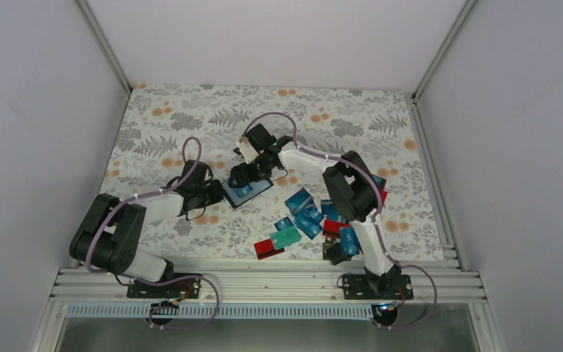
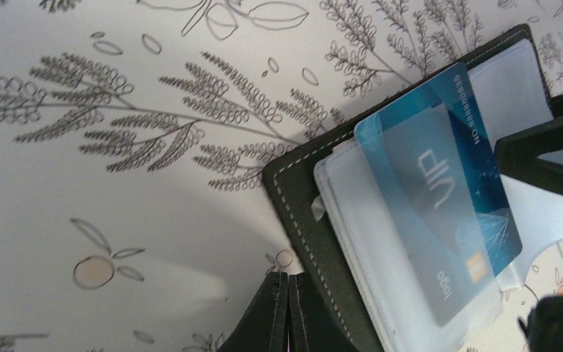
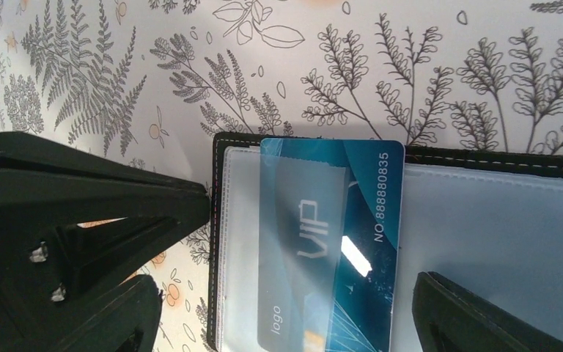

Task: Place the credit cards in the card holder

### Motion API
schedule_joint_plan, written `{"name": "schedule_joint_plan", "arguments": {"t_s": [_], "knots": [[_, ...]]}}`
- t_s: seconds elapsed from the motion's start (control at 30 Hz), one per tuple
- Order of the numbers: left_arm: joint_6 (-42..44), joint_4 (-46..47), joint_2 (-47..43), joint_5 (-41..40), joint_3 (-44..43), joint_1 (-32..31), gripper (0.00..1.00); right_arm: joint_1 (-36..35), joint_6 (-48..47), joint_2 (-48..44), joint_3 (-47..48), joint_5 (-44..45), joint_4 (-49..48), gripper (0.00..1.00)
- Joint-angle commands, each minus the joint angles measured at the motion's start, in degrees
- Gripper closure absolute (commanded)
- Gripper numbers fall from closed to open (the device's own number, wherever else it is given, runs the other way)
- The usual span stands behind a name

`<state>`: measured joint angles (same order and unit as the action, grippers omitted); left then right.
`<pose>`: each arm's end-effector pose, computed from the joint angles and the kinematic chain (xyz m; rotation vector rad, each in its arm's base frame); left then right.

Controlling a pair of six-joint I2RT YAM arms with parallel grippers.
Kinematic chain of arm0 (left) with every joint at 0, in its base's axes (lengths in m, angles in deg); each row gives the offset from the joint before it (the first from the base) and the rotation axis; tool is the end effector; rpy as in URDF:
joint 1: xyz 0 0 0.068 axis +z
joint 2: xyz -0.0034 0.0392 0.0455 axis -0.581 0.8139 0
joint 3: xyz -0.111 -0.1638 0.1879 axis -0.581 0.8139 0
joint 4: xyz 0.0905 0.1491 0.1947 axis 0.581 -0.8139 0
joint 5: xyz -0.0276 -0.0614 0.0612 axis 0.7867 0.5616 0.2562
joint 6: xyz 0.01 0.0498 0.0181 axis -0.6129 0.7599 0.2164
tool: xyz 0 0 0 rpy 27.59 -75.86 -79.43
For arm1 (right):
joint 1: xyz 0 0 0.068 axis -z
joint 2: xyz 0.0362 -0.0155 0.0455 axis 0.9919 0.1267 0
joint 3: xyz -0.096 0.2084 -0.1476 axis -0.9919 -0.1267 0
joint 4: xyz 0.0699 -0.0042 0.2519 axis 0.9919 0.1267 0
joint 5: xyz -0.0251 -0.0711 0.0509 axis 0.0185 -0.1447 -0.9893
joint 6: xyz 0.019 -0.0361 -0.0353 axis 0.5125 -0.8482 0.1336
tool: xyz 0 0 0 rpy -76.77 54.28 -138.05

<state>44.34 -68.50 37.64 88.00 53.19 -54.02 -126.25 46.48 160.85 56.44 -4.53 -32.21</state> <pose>0.2288 -0.0838 0.1238 -0.3433 2.5921 -0.6117 0.3260 0.3329 0.1548 -0.8610 2.7031 0.9416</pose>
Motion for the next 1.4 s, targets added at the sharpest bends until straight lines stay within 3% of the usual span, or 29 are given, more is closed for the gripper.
{"name": "schedule_joint_plan", "arguments": {"t_s": [0.0, 0.43, 0.83, 1.03, 1.23, 1.37], "knots": [[-0.3, 1.6, 2.7, 0.2, -0.4, 0.0, 0.98, -2.0, -0.7, 1.1, 0.0, -0.7, 0.4, 0.13], [-0.2, 2.3, 3.9, 0.1, -1.1, 0.0, 0.97, -3.8, -0.8, -1.3, -2.0, -4.4, 0.6, 0.15], [2.4, -5.3, -0.6, -5.2, -3.0, 0.1, 0.98, -3.5, -1.8, -4.5, 0.4, -0.3, 3.4, 0.12], [3.4, -9.5, -2.9, -7.3, -5.5, 0.1, 0.98, -0.9, -0.9, -8.1, -0.8, 0.2, 2.8, 0.11], [4.3, -12.7, -7.1, -4.6, -5.4, -3.0, 0.98, 3.2, 1.4, -16.2, -9.9, 2.5, -2.3, 0.1], [0.9, -13.3, -10.1, -2.0, -2.6, -6.2, 0.98, 5.3, 1.3, -13.2, -7.5, -1.8, -5.0, 0.13]]}}
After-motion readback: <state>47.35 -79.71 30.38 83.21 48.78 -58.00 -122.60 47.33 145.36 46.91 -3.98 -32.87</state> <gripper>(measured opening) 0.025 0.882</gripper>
